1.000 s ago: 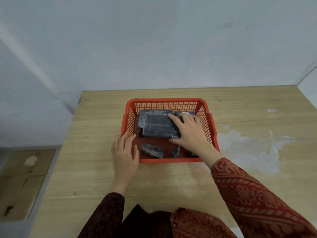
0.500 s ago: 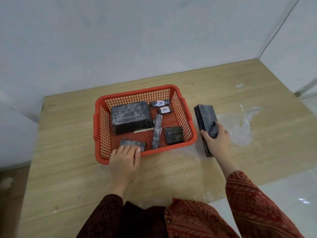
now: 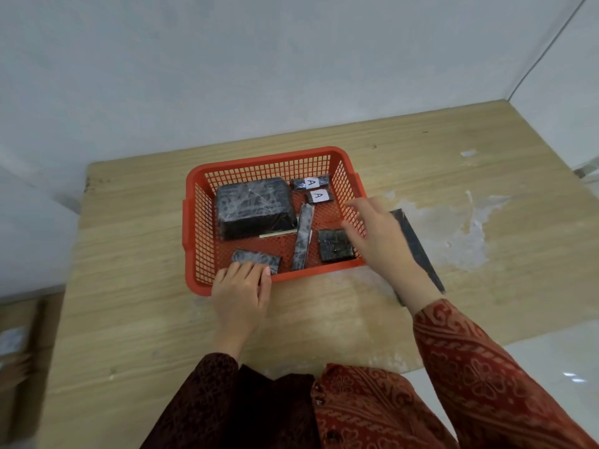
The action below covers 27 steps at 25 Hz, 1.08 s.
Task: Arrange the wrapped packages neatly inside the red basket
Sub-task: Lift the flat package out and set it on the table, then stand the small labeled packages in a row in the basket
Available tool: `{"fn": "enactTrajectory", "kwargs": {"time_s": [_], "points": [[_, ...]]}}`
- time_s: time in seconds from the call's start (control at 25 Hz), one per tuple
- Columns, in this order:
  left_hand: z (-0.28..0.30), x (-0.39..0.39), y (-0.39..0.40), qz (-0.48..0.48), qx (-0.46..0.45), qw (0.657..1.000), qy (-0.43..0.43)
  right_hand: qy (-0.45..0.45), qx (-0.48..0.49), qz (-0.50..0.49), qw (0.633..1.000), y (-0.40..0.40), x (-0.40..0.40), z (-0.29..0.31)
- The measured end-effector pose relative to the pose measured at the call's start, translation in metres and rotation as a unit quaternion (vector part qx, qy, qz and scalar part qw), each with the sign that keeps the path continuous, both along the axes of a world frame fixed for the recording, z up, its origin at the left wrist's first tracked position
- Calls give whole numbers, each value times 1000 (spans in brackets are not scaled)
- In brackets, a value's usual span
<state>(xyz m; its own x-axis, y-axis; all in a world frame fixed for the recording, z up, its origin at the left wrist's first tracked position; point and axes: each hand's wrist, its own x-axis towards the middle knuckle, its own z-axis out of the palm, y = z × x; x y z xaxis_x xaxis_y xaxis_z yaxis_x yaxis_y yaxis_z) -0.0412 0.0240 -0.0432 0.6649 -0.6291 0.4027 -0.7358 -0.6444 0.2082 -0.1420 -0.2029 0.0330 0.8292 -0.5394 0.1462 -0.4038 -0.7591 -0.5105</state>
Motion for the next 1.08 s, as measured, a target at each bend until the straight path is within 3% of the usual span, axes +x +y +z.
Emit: {"fn": "enactTrajectory", "kwargs": {"time_s": [0.12,0.24,0.4,0.76,0.84,0.96,1.08], "points": [[1,1,1,5,-8,1000,6,251,4,44,967,14,40,-16],[3,0,-1,7,-1,1000,20,372,-45,35,927,18,59,-34],[2,1,0,10,2,1000,26,384,-94,14,919,12,68,-44],[3,0,-2,18,5,1000,23,290,71,113,948,-42,82,-19],[3,-1,-2,17,9,999,26,287,39,130,948,-47,87,-18],[3,0,-1,15,12,999,28,287,-117,194,931,-42,97,-17],[1,1,0,11,8,1000,28,319,-84,210,920,-52,109,-11]]}}
